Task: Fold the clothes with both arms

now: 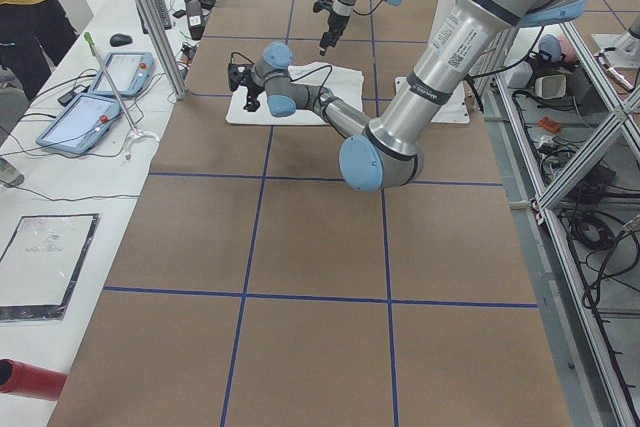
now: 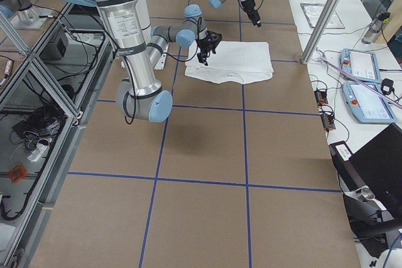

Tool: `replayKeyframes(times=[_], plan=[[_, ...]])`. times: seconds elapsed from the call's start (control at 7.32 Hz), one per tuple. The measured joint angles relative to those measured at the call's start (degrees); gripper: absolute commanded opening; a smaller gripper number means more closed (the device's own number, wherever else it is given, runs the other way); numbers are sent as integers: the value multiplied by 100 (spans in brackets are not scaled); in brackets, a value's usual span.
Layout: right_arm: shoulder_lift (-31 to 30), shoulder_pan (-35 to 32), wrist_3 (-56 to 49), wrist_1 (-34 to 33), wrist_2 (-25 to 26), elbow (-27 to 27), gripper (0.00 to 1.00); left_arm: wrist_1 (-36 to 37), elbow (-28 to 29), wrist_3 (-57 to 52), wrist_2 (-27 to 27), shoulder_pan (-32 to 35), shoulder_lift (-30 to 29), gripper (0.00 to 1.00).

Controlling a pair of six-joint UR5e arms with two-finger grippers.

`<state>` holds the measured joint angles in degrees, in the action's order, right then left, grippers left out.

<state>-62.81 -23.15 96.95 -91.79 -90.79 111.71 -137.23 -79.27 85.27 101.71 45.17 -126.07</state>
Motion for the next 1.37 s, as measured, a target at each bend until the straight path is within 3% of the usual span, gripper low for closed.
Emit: replayKeyframes(times=[0.27,0.55,0.82,1.37], plan=[[537,206,-1264,-520,-455,-451,100,10,-687,-65,110,28,515,100],[744,315,-2455,-930,-939,-651,100,6,-874,-108,124,35,724,100],[793,427,-2918,-1131,-1155,-885,100,-1,-901,-125,120,36,807,100],[1176,591,-3162,-1711,-1080,-1254,100,-28,-906,-115,111,35,846,100]])
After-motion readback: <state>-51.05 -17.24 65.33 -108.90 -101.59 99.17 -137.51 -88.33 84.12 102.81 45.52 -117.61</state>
